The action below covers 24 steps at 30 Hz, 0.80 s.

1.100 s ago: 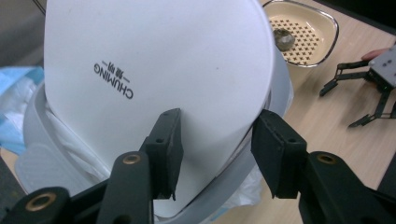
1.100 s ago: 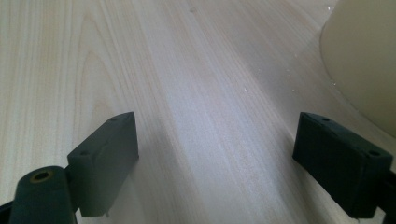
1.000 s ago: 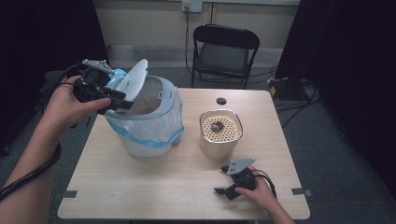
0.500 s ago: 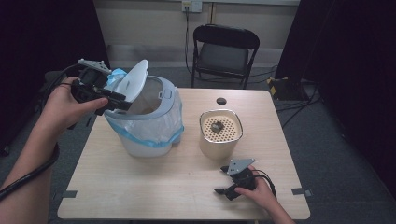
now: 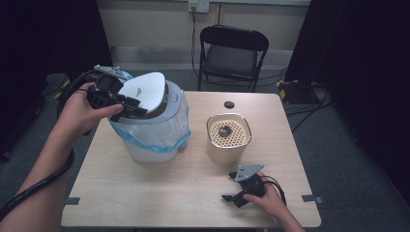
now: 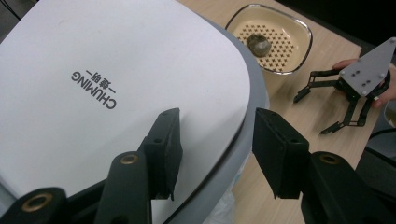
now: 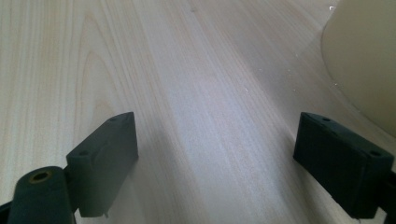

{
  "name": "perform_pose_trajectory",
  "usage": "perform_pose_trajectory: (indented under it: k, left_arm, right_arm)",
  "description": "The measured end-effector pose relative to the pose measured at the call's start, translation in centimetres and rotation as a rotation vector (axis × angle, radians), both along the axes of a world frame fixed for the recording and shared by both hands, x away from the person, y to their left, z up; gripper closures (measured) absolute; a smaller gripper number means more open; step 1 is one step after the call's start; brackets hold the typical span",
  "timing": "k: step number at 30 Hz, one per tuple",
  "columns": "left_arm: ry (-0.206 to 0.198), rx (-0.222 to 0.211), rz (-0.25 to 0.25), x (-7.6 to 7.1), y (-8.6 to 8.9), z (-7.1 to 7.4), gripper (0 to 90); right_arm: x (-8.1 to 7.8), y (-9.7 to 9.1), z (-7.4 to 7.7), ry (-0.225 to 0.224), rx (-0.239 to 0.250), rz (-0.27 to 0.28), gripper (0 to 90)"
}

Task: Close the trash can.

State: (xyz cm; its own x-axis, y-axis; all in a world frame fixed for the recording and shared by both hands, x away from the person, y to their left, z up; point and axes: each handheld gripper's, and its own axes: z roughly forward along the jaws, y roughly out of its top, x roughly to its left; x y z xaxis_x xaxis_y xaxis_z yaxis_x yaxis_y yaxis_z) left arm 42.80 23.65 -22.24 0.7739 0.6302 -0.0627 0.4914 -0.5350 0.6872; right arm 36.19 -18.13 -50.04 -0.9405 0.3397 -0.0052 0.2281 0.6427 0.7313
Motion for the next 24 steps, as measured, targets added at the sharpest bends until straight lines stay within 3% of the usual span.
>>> perform_pose_trajectory:
  k: [4, 10, 13, 20, 23, 24]
  left_arm:
    - [0.028, -0.010, 0.016, 0.5, -0.4, -0.4, 54.4]
    - [0.071, -0.045, 0.047, 1.0, -0.8, -0.8, 65.8]
    - [0.087, -0.054, 0.098, 1.4, -1.1, -0.9, 73.3]
    - [0.061, -0.073, 0.146, 1.8, -1.7, -1.3, 79.2]
    - [0.056, -0.045, 0.149, 1.8, -2.2, -1.4, 80.9]
    - [0.061, -0.068, 0.149, 1.9, -2.3, -1.6, 82.3]
  right_arm:
    - [0.0, 0.0, 0.0, 0.000, 0.000, 0.002, 12.7]
    - [0.0, 0.0, 0.0, 0.000, 0.000, 0.002, 12.8]
    - [0.0, 0.0, 0.0, -0.001, 0.000, 0.002, 12.8]
    - [0.0, 0.0, 0.0, -0.001, 0.000, 0.002, 12.7]
    - [0.0, 0.0, 0.0, 0.000, 0.003, 0.004, 12.7]
    - [-0.1, 0.0, 0.0, -0.001, 0.000, 0.003, 12.7]
